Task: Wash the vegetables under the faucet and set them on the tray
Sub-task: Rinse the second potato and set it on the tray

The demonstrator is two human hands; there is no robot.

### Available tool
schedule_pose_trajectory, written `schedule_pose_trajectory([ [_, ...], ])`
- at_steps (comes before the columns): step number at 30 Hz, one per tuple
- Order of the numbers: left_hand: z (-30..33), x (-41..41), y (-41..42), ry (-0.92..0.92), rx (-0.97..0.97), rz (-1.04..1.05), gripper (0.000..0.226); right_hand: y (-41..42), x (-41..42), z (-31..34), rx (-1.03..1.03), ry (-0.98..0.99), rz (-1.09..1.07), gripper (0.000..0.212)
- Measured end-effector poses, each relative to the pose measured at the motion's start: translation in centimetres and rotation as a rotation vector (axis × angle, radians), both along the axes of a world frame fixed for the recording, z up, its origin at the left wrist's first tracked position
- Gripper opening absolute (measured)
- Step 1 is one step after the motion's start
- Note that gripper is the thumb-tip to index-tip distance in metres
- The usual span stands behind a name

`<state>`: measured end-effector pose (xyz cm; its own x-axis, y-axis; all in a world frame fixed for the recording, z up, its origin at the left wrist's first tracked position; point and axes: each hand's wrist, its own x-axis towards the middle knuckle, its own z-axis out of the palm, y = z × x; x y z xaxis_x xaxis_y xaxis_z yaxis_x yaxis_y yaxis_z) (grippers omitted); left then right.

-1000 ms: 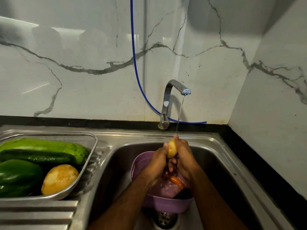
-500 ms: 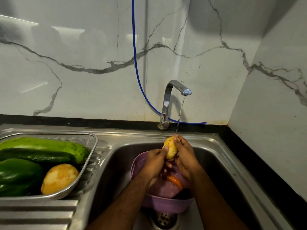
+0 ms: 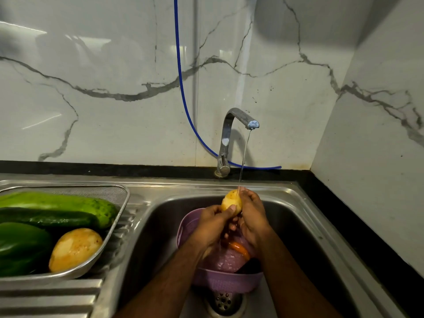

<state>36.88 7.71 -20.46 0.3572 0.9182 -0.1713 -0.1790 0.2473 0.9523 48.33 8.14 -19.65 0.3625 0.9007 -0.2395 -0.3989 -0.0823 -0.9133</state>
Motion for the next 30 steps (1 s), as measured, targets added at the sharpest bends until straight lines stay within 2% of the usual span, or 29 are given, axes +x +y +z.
schedule_pose_trajectory([
  [5, -0.6, 0.1, 0.6, 0.016, 0.037, 0.135, 0.025, -0.7, 0.8, 0.5, -0.043, -0.051, -0.075, 0.029],
  [8, -0.4, 0.1, 0.7, -0.056, 0.049, 0.154, 0.026, -1.0, 1.0, 0.5, -0.036, -0.053, -0.12, 0.03],
  [10, 0.1, 0.0, 0.6, -0.082, 0.087, 0.151, 0.028, -0.9, 1.1, 0.5, -0.015, -0.04, -0.085, 0.025],
  [13, 0.1, -0.1, 0.5, -0.005, 0.193, 0.139, 0.033, -0.9, 1.1, 0.7, -0.016, -0.058, -0.016, 0.012],
  [15, -0.2, -0.1, 0.6, 0.034, 0.257, 0.116, 0.039, -1.1, 0.8, 0.9, -0.026, -0.062, 0.01, 0.017],
  [18, -0.1, -0.2, 0.5, 0.066, 0.305, 0.115, 0.049, -0.8, 0.7, 0.5, -0.078, -0.217, 0.063, 0.027],
  [21, 0.0, -0.4, 0.4, 0.127, 0.336, 0.071, 0.051, -1.1, 0.3, 0.6, -0.078, -0.279, 0.174, 0.025],
  [24, 0.0, -0.4, 0.5, 0.152, 0.344, 0.064, 0.049, -1.4, 0.1, 0.8, -0.073, -0.433, 0.224, 0.029],
  [25, 0.1, -0.4, 0.4, 0.12, 0.327, 0.072, 0.047, -1.4, 0.2, 0.7, -0.07, -0.411, 0.208, 0.03],
  [28, 0.4, -0.3, 0.4, 0.023, 0.263, 0.109, 0.042, -1.3, 0.1, 0.7, -0.106, -0.026, 0.174, 0.041],
  [30, 0.0, 0.0, 0.5, 0.051, 0.259, 0.123, 0.04, -1.7, 0.1, 1.2, -0.097, 0.109, 0.18, 0.039],
])
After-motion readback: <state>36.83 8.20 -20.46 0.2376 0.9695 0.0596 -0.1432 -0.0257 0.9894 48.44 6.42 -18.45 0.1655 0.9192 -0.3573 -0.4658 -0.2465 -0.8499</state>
